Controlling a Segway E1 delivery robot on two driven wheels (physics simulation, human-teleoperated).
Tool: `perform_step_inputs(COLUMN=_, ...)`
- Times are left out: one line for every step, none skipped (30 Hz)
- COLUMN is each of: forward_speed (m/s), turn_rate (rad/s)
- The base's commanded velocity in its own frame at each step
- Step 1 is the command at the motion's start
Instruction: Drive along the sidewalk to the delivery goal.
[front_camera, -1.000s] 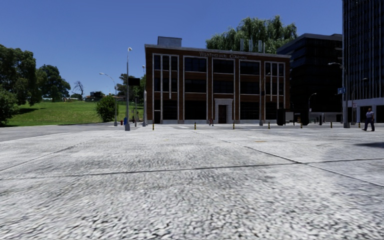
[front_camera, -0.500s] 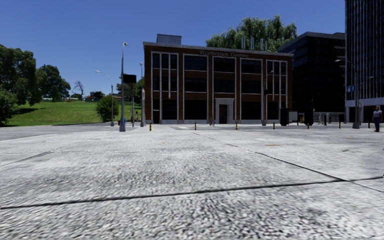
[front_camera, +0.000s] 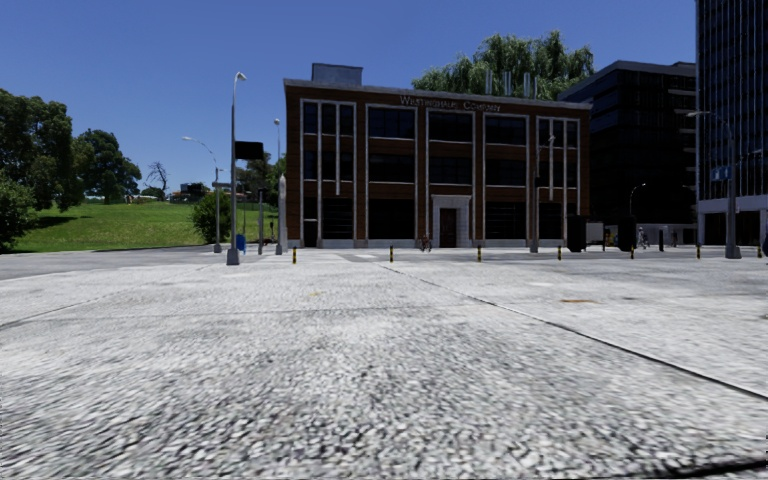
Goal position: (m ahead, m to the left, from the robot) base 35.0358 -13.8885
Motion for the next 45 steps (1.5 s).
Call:
perform_step_inputs(forward_speed=2.00, turn_rate=0.00)
perform_step_inputs(forward_speed=2.00, turn_rate=0.00)
perform_step_inputs(forward_speed=2.00, turn_rate=0.00)
perform_step_inputs(forward_speed=2.00, turn_rate=0.00)
perform_step_inputs(forward_speed=2.00, turn_rate=0.00)
perform_step_inputs(forward_speed=2.00, turn_rate=0.00)
perform_step_inputs(forward_speed=2.00, turn_rate=0.00)
perform_step_inputs(forward_speed=2.00, turn_rate=0.00)
perform_step_inputs(forward_speed=2.00, turn_rate=0.00)
perform_step_inputs(forward_speed=2.00, turn_rate=0.00)
perform_step_inputs(forward_speed=2.00, turn_rate=0.00)
perform_step_inputs(forward_speed=2.00, turn_rate=0.00)
perform_step_inputs(forward_speed=2.00, turn_rate=0.00)
perform_step_inputs(forward_speed=2.00, turn_rate=0.00)
perform_step_inputs(forward_speed=2.00, turn_rate=0.00)
perform_step_inputs(forward_speed=2.00, turn_rate=0.00)
perform_step_inputs(forward_speed=2.00, turn_rate=0.00)
perform_step_inputs(forward_speed=2.00, turn_rate=0.00)
perform_step_inputs(forward_speed=2.00, turn_rate=0.00)
perform_step_inputs(forward_speed=2.00, turn_rate=0.00)
perform_step_inputs(forward_speed=2.00, turn_rate=0.00)
perform_step_inputs(forward_speed=2.00, turn_rate=0.00)
perform_step_inputs(forward_speed=2.00, turn_rate=0.00)
perform_step_inputs(forward_speed=2.00, turn_rate=0.00)
perform_step_inputs(forward_speed=2.00, turn_rate=0.00)
perform_step_inputs(forward_speed=2.00, turn_rate=0.00)
perform_step_inputs(forward_speed=2.00, turn_rate=0.00)
perform_step_inputs(forward_speed=2.00, turn_rate=0.00)
perform_step_inputs(forward_speed=2.00, turn_rate=0.00)
perform_step_inputs(forward_speed=2.00, turn_rate=0.00)
perform_step_inputs(forward_speed=2.00, turn_rate=0.00)
perform_step_inputs(forward_speed=2.00, turn_rate=0.00)
perform_step_inputs(forward_speed=2.00, turn_rate=0.00)
perform_step_inputs(forward_speed=2.00, turn_rate=0.00)
perform_step_inputs(forward_speed=2.00, turn_rate=0.00)
perform_step_inputs(forward_speed=2.00, turn_rate=0.00)
perform_step_inputs(forward_speed=2.00, turn_rate=0.00)
perform_step_inputs(forward_speed=2.00, turn_rate=0.00)
perform_step_inputs(forward_speed=2.00, turn_rate=0.00)
perform_step_inputs(forward_speed=2.00, turn_rate=0.00)
perform_step_inputs(forward_speed=2.00, turn_rate=0.00)
perform_step_inputs(forward_speed=2.00, turn_rate=0.00)
perform_step_inputs(forward_speed=2.00, turn_rate=0.00)
perform_step_inputs(forward_speed=2.00, turn_rate=0.00)
perform_step_inputs(forward_speed=2.00, turn_rate=0.00)
